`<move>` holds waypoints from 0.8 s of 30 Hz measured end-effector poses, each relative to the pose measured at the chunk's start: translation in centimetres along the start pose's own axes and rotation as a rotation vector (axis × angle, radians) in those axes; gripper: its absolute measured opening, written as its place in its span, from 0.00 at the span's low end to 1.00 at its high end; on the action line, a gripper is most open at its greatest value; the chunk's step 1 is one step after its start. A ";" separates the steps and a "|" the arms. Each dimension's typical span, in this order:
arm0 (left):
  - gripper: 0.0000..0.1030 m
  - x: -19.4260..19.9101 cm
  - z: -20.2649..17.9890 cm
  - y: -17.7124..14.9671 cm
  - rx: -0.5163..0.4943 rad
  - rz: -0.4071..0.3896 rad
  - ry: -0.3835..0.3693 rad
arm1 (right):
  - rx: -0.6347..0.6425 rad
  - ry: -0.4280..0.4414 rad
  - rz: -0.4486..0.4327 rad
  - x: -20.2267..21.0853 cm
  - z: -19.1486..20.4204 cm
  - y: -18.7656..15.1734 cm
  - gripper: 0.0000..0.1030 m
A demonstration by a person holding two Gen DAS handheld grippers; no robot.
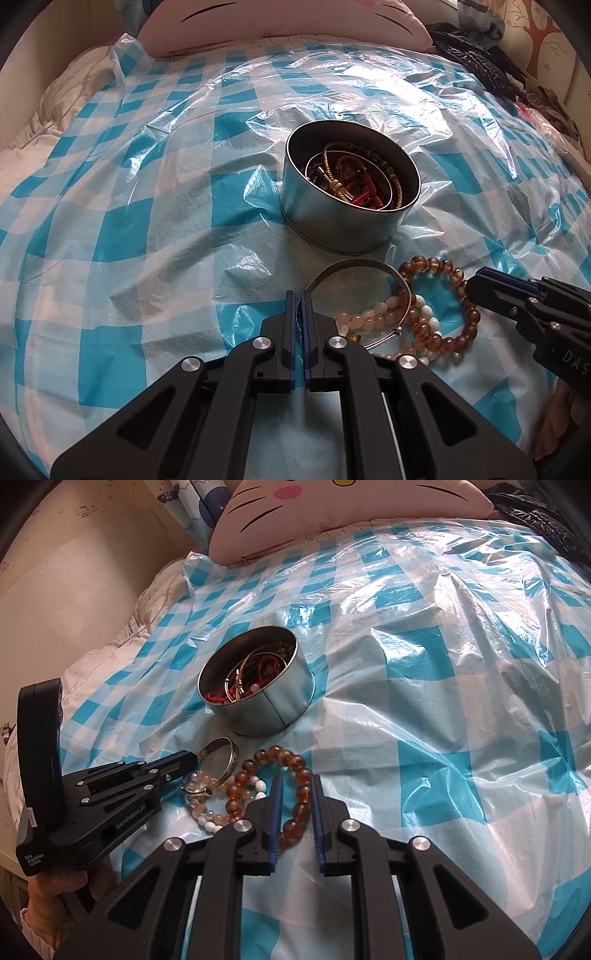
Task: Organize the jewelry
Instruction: 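Grasp the silver bangle with the left tool while the right tool grasps the amber bead bracelet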
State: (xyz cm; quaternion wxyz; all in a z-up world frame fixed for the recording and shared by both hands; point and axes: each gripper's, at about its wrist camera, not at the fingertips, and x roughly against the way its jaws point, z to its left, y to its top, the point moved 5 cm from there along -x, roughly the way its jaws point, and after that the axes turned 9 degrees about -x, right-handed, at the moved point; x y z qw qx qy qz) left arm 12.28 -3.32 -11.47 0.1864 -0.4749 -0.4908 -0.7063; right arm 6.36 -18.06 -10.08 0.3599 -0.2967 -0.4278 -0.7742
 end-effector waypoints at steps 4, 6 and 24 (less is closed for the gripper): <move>0.11 0.0 -0.5 0.2 -0.018 -0.003 -0.016 | -0.001 -0.008 -0.002 0.0 -0.1 0.0 0.29; 0.11 -0.1 -0.8 0.3 -0.035 0.002 -0.012 | 0.001 -0.014 0.009 -0.3 -0.1 -0.1 0.29; 0.03 1.3 -1.4 0.1 -0.031 -0.044 -0.023 | -0.054 0.144 0.014 0.1 0.0 0.1 0.12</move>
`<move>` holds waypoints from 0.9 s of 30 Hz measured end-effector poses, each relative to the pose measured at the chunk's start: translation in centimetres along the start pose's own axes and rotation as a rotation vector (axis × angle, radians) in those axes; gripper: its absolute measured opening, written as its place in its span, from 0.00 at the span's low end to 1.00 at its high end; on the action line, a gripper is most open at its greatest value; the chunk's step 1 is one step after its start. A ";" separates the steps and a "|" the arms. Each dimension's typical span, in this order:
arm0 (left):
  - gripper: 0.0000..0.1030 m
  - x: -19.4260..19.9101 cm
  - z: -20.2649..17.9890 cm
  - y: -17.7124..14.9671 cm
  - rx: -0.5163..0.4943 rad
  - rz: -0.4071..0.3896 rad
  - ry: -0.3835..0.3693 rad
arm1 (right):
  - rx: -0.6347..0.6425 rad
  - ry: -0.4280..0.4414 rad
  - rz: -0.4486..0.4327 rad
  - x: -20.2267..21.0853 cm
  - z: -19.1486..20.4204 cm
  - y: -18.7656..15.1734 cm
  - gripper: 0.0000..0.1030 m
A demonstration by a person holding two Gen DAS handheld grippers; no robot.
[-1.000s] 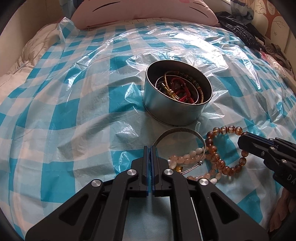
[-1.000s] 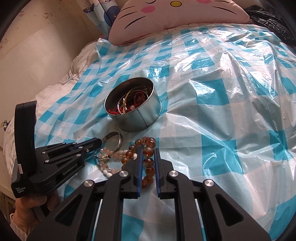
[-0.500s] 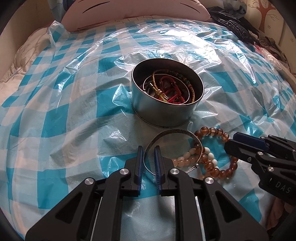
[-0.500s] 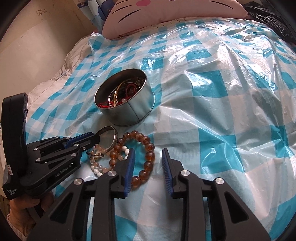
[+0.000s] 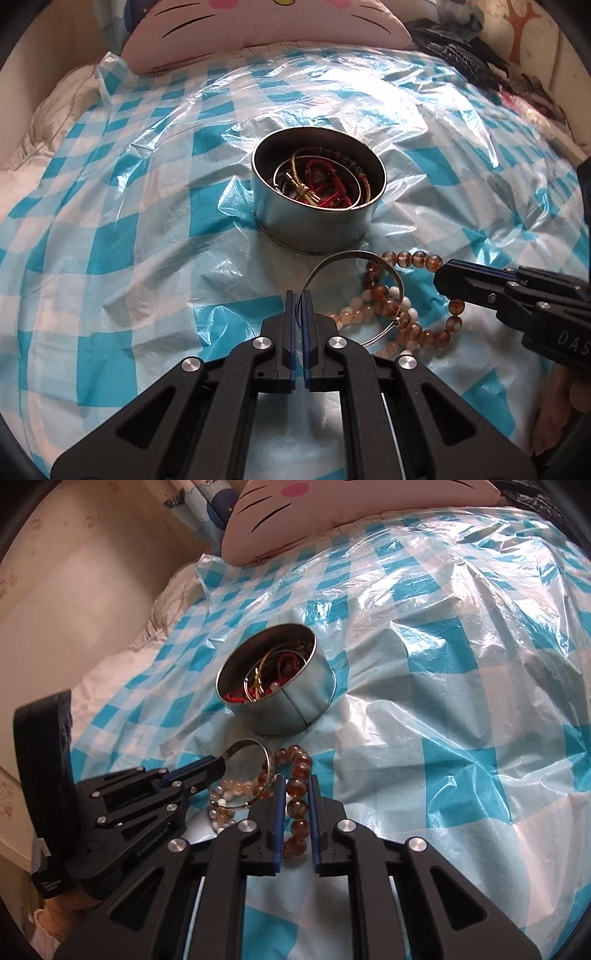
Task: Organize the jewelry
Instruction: 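Grasp the silver bangle with the left tool while the right tool grasps the amber bead bracelet, then drop the bangle and amber bead bracelet into the silver tin with both tools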
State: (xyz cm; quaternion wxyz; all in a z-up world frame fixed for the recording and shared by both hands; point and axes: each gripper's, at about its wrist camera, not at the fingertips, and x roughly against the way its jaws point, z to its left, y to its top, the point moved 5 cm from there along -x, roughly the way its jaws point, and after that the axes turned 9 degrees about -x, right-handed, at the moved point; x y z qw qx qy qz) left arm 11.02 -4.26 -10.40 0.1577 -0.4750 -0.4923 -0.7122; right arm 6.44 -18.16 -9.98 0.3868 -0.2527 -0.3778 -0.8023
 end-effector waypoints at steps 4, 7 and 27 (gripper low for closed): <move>0.03 1.3 0.9 0.0 0.079 -0.045 -0.026 | -0.034 0.125 -0.058 1.7 0.7 0.7 0.12; 0.03 1.9 0.7 0.1 0.081 -0.060 -0.020 | -0.004 0.151 -0.083 2.4 1.7 0.8 0.12; 0.03 5.2 0.1 -0.3 0.063 -0.150 0.141 | -0.020 0.261 -0.178 5.2 2.2 1.4 0.12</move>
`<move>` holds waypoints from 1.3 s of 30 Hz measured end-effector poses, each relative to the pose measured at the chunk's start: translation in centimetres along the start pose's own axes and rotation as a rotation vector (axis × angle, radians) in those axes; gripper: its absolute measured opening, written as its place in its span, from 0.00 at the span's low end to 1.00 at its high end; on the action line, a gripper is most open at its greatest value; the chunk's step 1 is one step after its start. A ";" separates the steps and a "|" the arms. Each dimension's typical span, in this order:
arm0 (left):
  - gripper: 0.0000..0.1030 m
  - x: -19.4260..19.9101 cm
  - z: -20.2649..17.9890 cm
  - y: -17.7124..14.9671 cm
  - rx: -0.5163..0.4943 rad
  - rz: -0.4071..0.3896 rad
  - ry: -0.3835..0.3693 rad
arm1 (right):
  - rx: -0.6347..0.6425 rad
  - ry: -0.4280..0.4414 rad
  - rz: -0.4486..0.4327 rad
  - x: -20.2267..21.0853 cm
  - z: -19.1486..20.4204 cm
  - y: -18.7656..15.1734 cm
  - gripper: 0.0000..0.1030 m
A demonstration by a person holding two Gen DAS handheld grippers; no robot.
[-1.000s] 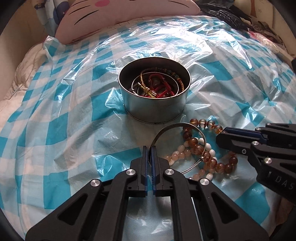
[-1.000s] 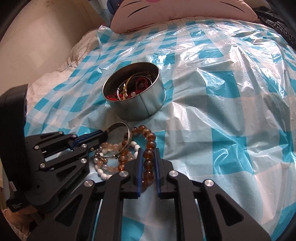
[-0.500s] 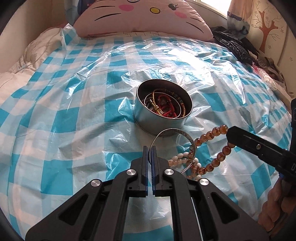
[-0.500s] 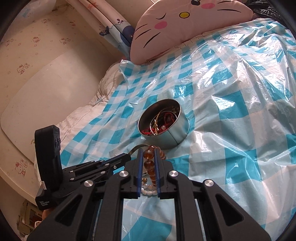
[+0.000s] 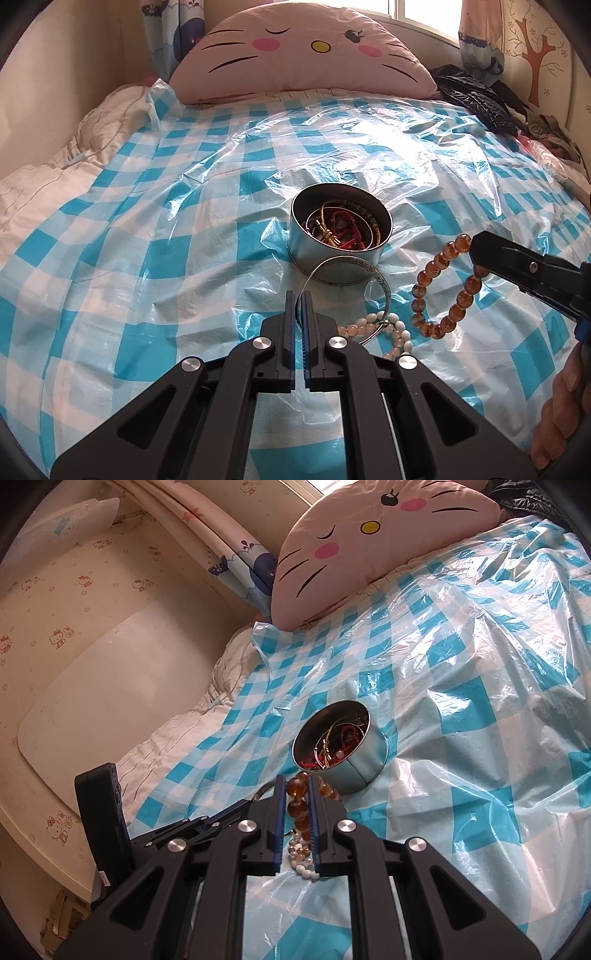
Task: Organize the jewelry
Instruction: 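Drop the bangle and amber bead bracelet into the silver tin with both tools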
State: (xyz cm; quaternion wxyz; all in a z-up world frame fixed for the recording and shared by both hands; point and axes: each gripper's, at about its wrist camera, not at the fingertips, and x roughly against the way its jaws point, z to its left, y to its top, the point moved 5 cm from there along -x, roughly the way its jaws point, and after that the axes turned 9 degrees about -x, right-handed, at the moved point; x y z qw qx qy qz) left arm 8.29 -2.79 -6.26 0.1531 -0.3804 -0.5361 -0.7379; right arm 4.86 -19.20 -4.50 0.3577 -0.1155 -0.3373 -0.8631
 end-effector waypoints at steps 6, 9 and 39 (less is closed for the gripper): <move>0.03 0.3 -0.1 0.2 0.000 -0.019 0.004 | 0.008 0.003 -0.009 0.2 0.2 0.1 0.12; 0.03 0.5 0.0 0.3 0.004 -0.027 0.002 | 0.010 0.008 -0.014 0.2 0.3 0.1 0.12; 0.03 0.4 0.8 4.0 0.066 -0.096 -0.065 | -0.071 0.145 -0.064 0.2 1.0 3.4 0.12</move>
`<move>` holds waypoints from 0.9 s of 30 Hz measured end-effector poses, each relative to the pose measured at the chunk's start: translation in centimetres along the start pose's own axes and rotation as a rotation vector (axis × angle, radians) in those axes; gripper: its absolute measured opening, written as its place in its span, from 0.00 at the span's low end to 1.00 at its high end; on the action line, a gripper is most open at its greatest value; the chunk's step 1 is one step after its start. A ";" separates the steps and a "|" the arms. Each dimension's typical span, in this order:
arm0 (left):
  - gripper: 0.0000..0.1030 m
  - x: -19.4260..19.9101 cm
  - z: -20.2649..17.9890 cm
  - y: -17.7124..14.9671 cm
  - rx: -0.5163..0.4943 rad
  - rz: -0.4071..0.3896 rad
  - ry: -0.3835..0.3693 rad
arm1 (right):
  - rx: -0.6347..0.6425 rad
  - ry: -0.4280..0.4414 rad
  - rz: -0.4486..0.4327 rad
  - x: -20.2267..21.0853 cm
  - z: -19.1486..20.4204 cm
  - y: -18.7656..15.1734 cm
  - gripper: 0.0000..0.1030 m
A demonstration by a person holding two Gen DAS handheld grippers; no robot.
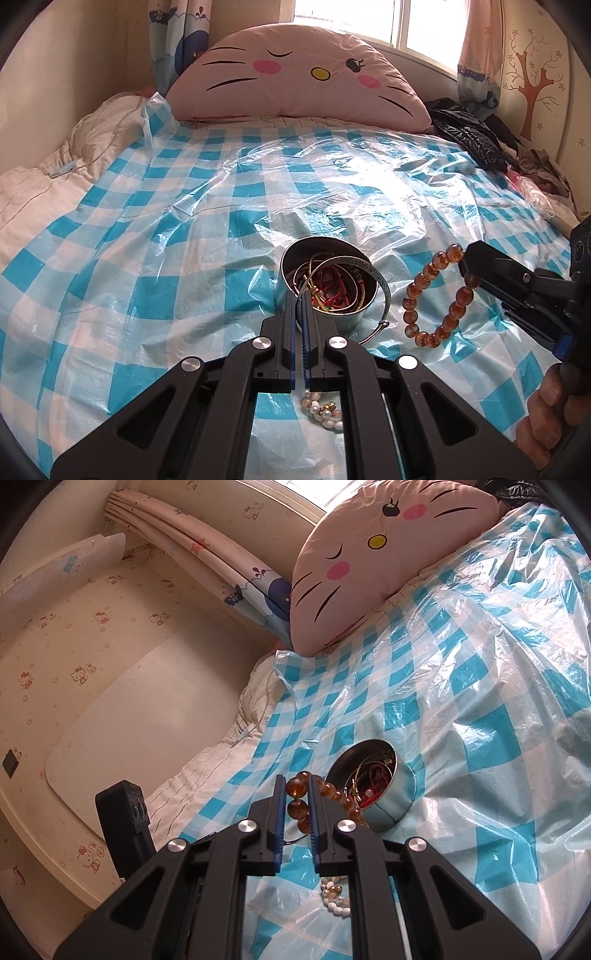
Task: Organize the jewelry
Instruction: 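Drop the bangle and amber bead bracelet into the silver tin with both tools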
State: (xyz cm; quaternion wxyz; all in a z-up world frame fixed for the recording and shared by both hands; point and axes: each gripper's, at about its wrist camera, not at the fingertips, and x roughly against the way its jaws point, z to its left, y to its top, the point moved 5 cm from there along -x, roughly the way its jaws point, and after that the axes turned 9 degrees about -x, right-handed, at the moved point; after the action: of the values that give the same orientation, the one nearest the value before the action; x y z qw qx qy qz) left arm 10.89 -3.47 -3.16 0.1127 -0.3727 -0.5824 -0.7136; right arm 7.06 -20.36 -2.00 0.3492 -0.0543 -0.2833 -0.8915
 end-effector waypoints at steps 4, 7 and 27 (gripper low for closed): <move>0.03 -0.7 -0.1 1.0 0.001 -0.006 -0.009 | 0.007 0.010 -0.011 -0.8 0.5 1.4 0.12; 0.03 -1.5 -0.2 1.7 0.000 -0.005 -0.013 | 0.014 0.011 -0.015 -1.6 0.6 2.2 0.12; 0.43 -6.9 -0.1 1.4 -0.045 0.124 0.031 | -0.002 -0.125 0.095 -9.3 -3.5 3.2 0.31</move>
State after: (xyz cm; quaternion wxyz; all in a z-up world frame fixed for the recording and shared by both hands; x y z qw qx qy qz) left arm 16.49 -5.84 -6.62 0.1572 -0.3993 -0.5402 -0.7239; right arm 16.51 -18.63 -6.12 0.3727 -0.1234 -0.3008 -0.8692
